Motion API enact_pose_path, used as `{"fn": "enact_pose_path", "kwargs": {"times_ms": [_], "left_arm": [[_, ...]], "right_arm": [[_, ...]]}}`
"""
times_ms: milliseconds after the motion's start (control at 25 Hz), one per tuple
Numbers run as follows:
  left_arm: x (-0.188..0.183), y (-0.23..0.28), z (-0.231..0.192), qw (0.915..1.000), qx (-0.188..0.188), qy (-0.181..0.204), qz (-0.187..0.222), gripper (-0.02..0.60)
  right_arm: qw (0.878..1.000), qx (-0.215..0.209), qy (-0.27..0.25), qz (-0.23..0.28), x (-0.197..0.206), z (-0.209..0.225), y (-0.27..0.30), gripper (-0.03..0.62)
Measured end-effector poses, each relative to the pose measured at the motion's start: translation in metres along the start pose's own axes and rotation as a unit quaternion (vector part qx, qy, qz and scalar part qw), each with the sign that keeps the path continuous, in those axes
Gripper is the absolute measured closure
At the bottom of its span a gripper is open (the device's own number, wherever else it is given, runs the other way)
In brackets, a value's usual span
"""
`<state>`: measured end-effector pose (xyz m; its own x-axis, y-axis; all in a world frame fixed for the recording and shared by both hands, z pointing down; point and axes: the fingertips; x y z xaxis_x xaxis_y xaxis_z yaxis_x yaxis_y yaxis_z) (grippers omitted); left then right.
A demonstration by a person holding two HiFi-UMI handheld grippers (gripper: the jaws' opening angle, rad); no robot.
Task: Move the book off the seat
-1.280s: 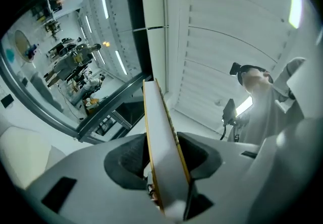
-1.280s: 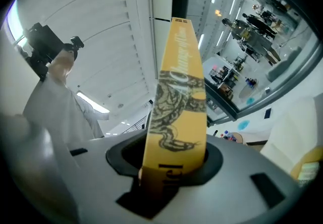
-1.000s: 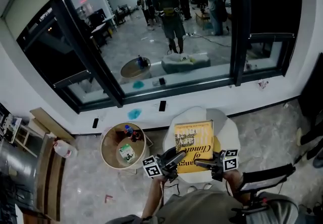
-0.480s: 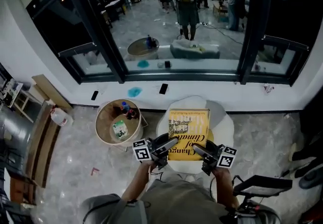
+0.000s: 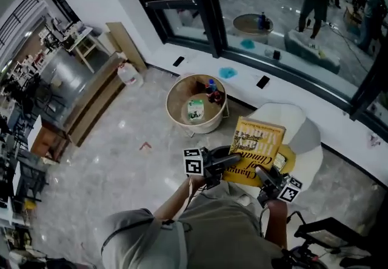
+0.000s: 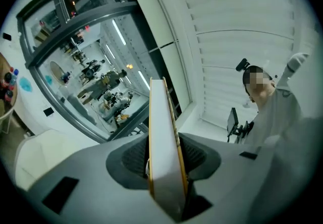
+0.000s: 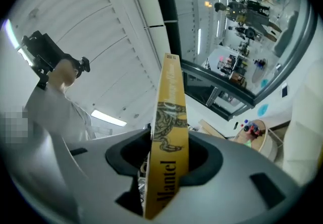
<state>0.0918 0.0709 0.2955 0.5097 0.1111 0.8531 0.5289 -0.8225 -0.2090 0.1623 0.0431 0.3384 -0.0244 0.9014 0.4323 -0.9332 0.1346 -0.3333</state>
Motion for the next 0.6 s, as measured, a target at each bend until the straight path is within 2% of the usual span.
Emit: {"fn": "enact_pose_path", "kwargs": {"times_ms": [240,480,600], "left_arm": [[-0.007,-0.038,-0.011,0.9978,-0.061,0.003,0.025,0.42],[-0.024,-0.076,-0.035,0.9957,-0.084,-0.003,0.038,0.422],[-0.032,-0.09,-0.052,0.9956,-0.083,-0.009,0.042,0.422]], "right_arm": [[0.997,-0.019,0.033,-0.062,0.019,0.015,0.032,0.422],[0.995,-0.025,0.032,-0.093,0.03,0.028,0.077,0.422],[0.994,-0.018,0.032,-0.099,0.032,0.041,0.096,0.422]]}}
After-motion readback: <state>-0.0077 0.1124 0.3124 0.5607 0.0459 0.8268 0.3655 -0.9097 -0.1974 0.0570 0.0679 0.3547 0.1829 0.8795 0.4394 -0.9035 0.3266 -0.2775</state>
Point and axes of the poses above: the fingertips, and each gripper's own axes: y forward along the fingers, z to its right, x out of its underside, and after that the axes turned 14 degrees about y, right-handed
